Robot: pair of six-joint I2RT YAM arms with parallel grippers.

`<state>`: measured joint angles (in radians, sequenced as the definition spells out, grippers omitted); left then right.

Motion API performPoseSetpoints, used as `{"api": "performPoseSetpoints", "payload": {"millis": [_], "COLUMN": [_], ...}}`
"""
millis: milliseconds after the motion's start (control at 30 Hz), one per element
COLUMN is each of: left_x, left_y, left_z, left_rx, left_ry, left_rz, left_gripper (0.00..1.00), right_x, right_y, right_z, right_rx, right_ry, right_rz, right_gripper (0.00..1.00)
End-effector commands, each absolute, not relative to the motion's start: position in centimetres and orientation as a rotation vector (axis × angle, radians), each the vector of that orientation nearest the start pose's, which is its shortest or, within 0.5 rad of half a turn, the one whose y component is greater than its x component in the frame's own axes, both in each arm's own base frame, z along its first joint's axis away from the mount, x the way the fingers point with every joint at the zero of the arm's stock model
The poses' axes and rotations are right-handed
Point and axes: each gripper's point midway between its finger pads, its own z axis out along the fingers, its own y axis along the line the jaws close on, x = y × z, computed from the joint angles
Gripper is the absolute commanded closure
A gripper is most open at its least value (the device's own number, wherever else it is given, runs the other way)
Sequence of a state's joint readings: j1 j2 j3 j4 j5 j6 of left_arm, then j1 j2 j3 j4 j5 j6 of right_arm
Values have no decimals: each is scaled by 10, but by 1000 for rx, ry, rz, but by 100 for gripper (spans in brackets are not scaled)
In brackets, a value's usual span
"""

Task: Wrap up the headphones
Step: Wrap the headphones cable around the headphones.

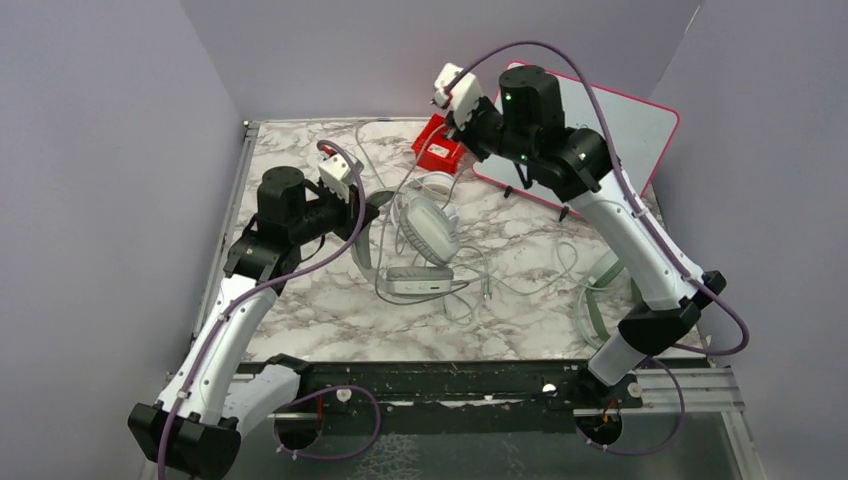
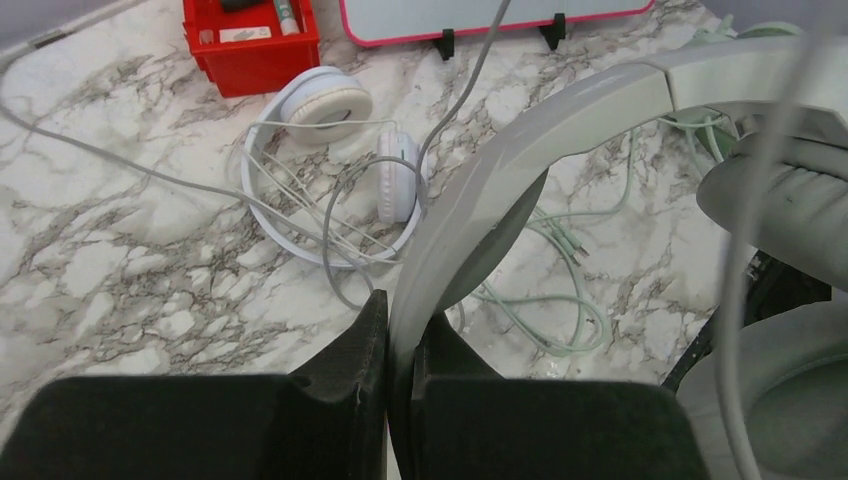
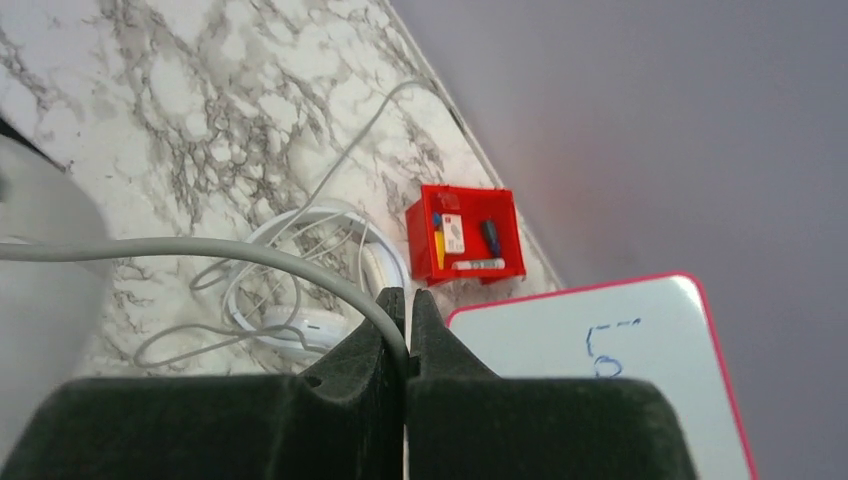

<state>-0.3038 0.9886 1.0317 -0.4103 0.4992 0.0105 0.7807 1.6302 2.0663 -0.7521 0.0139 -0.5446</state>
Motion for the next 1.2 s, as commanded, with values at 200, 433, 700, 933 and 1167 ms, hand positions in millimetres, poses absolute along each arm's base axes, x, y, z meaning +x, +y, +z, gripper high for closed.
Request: {"api": "performPoseSetpoints", "payload": {"millis": [200,433,700,933,1167], "left_x": [250,248,252,279,305], "left_y": [-184,-184,-179,-164,-125], "left_z": [348,399,451,475,506], "left_rx": [644,549,407,184,-60], "left_ry": [1659,1588,1539,1570,1537], "left_rz": [-778,-824,-856,-812,-634], "left_gripper": [100,100,100,100,100], "right_x": [353,344,331,313,285], "right_y": [296,294,295,307,322], "right_z": [377,343,312,310,299], "right_rx": [-1070,-1079,-1008,-926,-850], "right_ry": [1561,1588,1589,1541,1473], "right_rz": [517,802,1029,1256,1517], "right_gripper": [100,100,100,98,95]}}
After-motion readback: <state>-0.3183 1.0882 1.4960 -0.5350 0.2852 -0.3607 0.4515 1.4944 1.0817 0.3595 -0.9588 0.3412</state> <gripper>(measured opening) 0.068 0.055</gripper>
